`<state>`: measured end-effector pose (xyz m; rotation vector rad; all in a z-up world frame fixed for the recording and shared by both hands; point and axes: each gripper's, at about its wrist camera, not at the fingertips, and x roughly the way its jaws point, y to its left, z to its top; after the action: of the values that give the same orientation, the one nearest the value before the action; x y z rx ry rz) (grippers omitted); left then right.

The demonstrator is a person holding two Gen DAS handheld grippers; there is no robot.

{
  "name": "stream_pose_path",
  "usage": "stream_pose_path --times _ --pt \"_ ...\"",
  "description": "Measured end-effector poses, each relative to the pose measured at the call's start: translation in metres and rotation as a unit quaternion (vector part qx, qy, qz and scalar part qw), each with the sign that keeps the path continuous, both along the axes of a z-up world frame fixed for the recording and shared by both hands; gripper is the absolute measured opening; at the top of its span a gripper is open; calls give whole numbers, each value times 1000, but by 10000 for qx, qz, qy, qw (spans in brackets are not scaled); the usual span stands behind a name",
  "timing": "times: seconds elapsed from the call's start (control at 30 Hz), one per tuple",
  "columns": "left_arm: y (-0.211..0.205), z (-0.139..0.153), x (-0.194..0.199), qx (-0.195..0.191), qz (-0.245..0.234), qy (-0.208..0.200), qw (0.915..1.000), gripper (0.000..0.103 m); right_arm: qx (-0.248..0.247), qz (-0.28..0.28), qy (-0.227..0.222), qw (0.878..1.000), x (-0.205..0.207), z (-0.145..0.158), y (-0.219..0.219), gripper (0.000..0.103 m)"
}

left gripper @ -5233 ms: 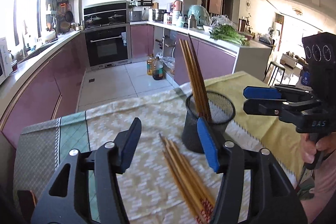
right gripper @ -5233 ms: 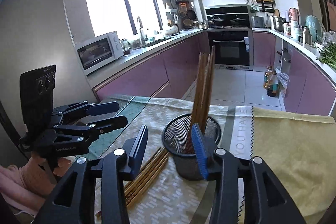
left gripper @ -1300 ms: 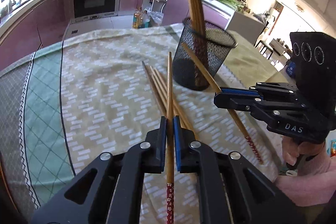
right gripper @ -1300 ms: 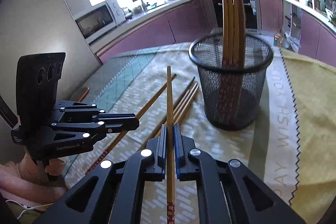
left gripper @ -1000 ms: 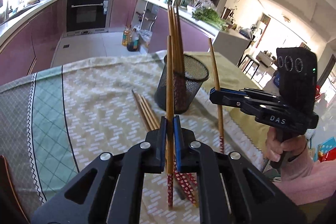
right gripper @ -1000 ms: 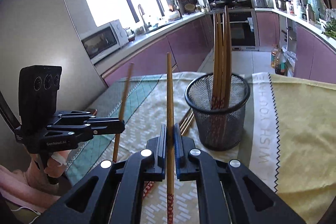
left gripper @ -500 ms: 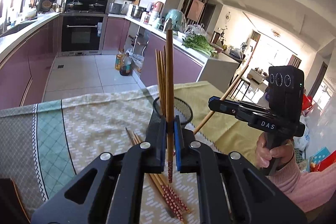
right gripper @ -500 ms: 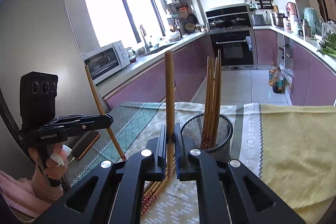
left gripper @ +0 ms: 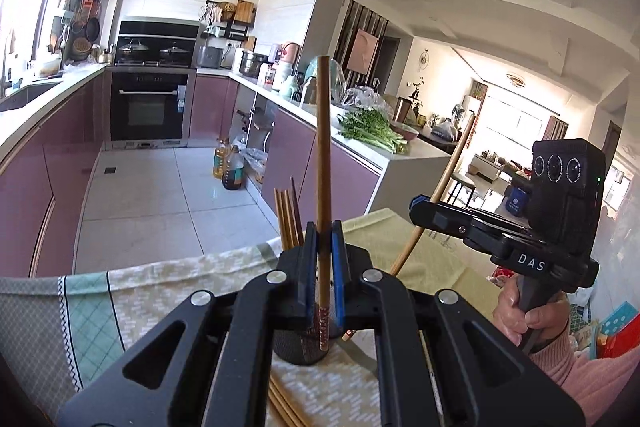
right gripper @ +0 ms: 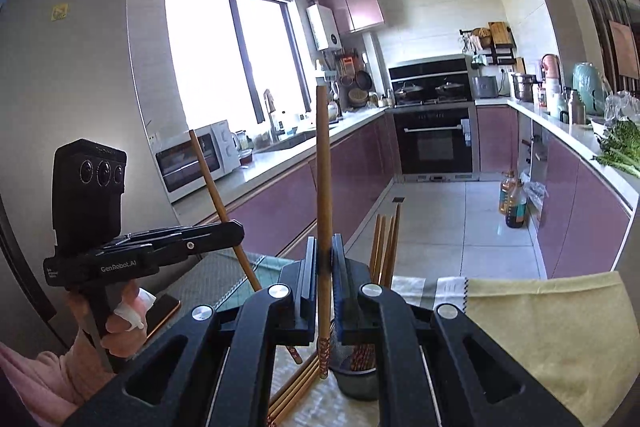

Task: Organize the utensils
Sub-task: 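Lower the left tool's chopstick into the mesh cup while the right tool inserts its own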

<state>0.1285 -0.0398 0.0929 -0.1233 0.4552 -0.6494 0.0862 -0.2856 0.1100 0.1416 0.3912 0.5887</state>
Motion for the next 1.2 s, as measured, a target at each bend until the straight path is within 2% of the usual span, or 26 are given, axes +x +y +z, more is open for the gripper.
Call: stream_pose_path --times 0.1,0.23,0.5,0.83,1.0,1.2 --pt "-8 5 7 36 27 -94 9999 8 11 -25 -70 10000 3 3 1 6" --pt "-19 -1 19 152 21 -10 9999 8 -122 -113 -29 9999 13 -3 6 6" --pt "-37 -37 34 735 -64 340 9967 8 -330 -168 443 9983 35 -33 13 6" --pt "-41 -69 50 1167 -295 792 9896 8 -683 -117 1045 9921 52 -57 24 6" --pt "-47 -78 60 1303 -307 991 9860 8 -797 -109 1253 9888 60 -66 29 6" --pt "-49 -81 69 1273 -234 1097 9855 8 -736 -180 1340 9881 70 -70 31 6"
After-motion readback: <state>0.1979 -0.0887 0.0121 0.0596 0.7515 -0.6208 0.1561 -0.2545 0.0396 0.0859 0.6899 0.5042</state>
